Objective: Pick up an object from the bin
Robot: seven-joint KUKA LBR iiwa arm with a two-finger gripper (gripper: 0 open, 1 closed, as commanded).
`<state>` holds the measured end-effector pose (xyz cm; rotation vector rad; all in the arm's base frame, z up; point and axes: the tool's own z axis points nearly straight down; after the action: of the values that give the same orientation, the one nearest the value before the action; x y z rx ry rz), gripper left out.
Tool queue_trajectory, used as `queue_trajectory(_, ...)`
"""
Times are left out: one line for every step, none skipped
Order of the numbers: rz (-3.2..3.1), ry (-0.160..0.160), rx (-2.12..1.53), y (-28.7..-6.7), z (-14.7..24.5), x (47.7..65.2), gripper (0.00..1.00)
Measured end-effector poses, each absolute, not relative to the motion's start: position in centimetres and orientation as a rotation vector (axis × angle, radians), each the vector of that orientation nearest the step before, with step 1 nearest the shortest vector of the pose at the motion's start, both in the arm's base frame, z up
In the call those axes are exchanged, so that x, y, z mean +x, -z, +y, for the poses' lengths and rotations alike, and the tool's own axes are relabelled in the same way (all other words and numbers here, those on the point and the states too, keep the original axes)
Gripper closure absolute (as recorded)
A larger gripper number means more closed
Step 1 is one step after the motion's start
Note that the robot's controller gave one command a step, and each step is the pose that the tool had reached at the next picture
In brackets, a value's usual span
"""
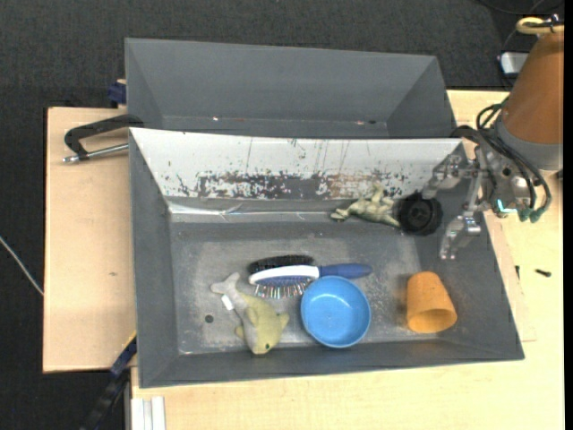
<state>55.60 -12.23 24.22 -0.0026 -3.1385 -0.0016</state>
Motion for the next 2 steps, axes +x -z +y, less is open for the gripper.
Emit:
queue_trajectory(-3.095,0.02,0.577,-8.7,-11.1,56.0,0.0)
queue_trajectory(-3.087,0.008,0.6,-8.9,-2.8,56.3,0.0)
